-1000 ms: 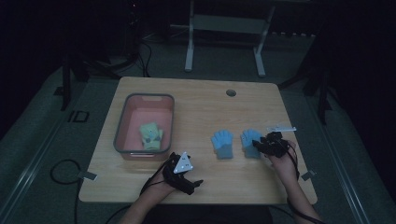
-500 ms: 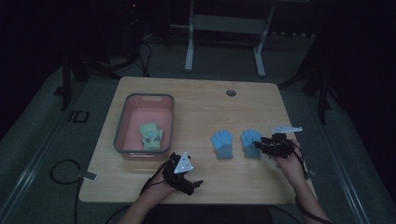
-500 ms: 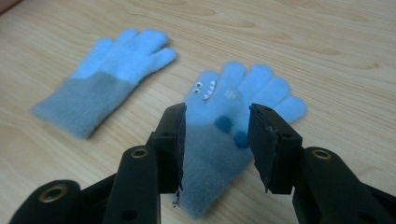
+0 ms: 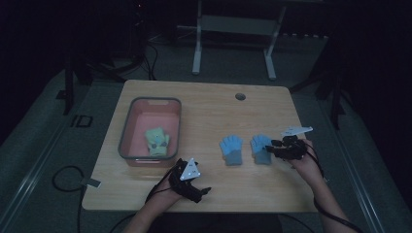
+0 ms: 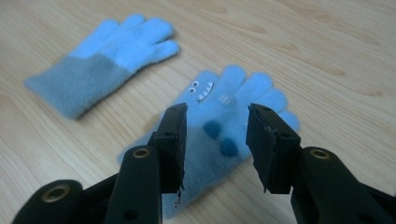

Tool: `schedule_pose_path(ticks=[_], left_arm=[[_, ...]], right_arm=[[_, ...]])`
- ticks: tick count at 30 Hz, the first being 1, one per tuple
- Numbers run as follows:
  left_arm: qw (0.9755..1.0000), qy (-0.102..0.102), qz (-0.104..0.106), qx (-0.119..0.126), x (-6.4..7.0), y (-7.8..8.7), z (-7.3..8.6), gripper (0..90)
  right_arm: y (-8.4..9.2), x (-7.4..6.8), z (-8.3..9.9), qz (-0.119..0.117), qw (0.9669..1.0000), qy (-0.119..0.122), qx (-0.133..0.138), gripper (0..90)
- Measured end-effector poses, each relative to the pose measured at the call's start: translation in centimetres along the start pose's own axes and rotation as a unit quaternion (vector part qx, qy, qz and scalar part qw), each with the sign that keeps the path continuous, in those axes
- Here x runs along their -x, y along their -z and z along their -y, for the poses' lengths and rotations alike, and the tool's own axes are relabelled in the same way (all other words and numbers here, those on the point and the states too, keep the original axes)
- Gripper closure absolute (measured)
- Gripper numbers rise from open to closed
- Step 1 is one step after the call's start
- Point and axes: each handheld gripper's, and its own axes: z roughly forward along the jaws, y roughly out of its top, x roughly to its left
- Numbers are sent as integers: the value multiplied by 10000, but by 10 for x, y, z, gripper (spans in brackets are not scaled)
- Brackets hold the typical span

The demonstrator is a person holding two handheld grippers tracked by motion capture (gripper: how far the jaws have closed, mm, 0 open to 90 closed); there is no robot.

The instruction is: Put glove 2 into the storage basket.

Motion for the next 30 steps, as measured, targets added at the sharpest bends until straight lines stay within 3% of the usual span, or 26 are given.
schedule_pose_path(ticks=[10,20,24,27,30], left_arm=[[10000,4,-19,-18,1,0,0,13],[10000,6,-34,-4,0,0,0,13],[10000,0,-25,-14,0,-1,1,13],[10000,-5,-24,-22,0,-1,1,13],[10000,2,-30,-10,0,-1,0,13]], right_arm=[[-20,3,1,-248,9990,326,-182,564],[-42,6,10,-211,9988,272,-335,582],[-42,5,10,-202,9988,228,-389,628],[-41,4,9,-205,9985,221,-447,741],[-41,0,9,-147,9987,175,-451,801]])
